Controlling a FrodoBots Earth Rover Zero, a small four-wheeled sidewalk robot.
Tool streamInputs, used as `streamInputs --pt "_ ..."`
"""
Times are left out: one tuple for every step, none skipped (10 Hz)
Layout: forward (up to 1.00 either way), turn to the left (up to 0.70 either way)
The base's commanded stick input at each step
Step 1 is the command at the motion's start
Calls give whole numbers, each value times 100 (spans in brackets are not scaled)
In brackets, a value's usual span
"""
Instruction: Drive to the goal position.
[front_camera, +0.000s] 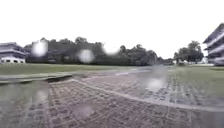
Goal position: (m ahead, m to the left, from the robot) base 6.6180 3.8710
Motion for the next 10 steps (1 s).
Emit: streamInputs --pt "85 0" --pt "85 0" --pt "85 0" --pt "85 0" --pt "85 0" --pt "85 0" --pt "85 0" --pt "85 0" --pt "85 0" --pt "85 0"
